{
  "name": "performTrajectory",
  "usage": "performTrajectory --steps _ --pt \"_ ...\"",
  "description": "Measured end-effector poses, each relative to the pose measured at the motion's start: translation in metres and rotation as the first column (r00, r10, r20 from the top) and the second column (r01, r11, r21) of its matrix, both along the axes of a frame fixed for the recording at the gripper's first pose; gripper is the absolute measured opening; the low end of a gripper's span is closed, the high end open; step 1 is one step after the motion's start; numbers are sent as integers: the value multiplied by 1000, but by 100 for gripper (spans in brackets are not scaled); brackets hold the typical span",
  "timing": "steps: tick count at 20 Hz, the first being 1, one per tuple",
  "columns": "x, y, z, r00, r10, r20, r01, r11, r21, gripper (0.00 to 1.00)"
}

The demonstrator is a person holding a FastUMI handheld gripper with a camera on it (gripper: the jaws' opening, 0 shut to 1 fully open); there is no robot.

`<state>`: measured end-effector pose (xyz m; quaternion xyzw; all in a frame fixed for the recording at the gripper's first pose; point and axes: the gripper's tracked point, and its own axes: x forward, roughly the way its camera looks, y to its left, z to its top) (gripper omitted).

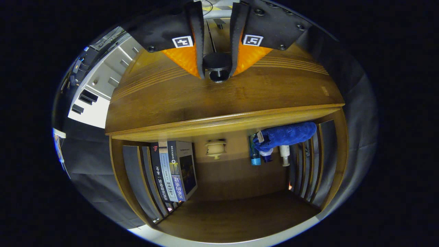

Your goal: Pull open the drawer, take out the items inside it, and place them on the countertop above the cabinet.

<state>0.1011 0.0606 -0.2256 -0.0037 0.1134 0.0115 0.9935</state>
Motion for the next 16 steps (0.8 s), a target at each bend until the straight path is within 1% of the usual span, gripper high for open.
performTrajectory --steps 1,4,8,11,16 --pt "-6 -3 -1 1000 -2 0 2 1000 -7 39" --pt "-18 0 0 1000 -1 5 1 1000 18 39" --pt "-31 -3 -1 1000 -2 -4 2 1000 -25 39" --pt "-57 -6 1 1000 3 0 -3 1000 -26 39" --pt "-91 -9 0 1000 -10 -5 10 1000 -26 39"
